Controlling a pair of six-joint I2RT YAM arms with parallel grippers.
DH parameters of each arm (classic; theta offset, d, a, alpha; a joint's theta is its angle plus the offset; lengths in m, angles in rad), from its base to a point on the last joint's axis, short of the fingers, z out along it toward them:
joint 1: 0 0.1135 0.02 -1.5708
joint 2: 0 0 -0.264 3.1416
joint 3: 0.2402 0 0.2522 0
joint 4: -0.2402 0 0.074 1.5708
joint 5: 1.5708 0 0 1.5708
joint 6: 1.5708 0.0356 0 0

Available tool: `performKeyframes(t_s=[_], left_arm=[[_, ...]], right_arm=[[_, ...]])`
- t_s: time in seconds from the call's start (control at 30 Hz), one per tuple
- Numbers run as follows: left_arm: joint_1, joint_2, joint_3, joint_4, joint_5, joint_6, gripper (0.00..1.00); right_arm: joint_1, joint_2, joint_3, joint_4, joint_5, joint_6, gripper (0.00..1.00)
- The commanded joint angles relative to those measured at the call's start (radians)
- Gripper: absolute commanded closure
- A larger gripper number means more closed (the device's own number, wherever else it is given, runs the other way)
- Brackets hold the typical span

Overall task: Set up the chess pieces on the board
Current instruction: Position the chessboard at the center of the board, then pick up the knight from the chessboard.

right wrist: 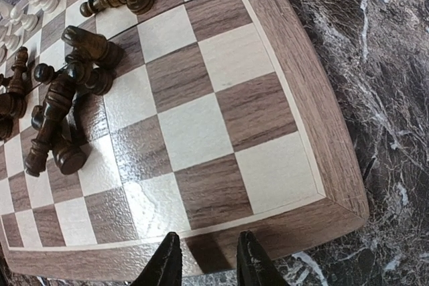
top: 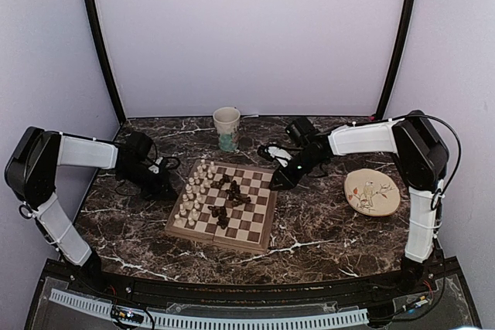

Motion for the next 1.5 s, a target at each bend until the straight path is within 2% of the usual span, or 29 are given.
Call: performKeyframes(t_s=[0.0,0.47,0.6,0.73,0.83,0.9,0.97,1.07,1.1,1.2,1.33,1.47], left_arm=[[-0.062,-0.094,-0.09,0.067,0.007,-0.078,1.0],[-0.204,-0.244,-0.261,0.115,-0.06,-0.169,1.0],[-0.204,-0.308,-0.219,0.044,-0.176,-0.164,1.0],[-0.204,-0.368,-0.071,-0.114,-0.297,-0.094,1.0],[-0.206,-0.447,-0.012,-0.082,-0.314,0.023,0.99],[-0.209,-0.523,-0.009,-0.001,-0.307,0.087,0.94],[-0.211,-0.553,0.01,0.057,-0.296,0.139,0.8],[-0.218,-0.523,0.072,0.085,-0.245,0.223,0.56],[-0.223,-0.497,0.1,0.08,-0.219,0.253,0.52],[-0.266,-0.391,0.205,0.015,-0.205,0.346,0.5],[-0.355,-0.217,0.365,-0.115,-0.295,0.421,0.51],[-0.418,-0.057,0.509,-0.201,-0.318,0.41,0.54]], right_arm=[[-0.003,-0.002,-0.034,-0.002,-0.007,-0.03,0.71],[-0.041,-0.013,-0.08,0.001,-0.06,-0.036,0.7],[-0.076,-0.045,-0.058,-0.017,-0.069,-0.021,0.7],[-0.159,-0.161,-0.054,-0.043,-0.086,-0.02,0.7],[-0.214,-0.284,-0.092,-0.058,-0.108,-0.054,0.66],[-0.242,-0.391,-0.131,-0.071,-0.162,-0.093,0.63],[-0.256,-0.515,-0.191,-0.052,-0.187,-0.125,0.6],[-0.261,-0.668,-0.306,-0.013,-0.178,-0.168,0.54],[-0.263,-0.699,-0.33,-0.02,-0.179,-0.188,0.53],[-0.268,-0.735,-0.397,-0.047,-0.2,-0.235,0.51],[-0.278,-0.796,-0.598,0.095,-0.251,-0.238,0.52],[-0.28,-0.82,-0.61,0.12,-0.16,-0.271,0.53]])
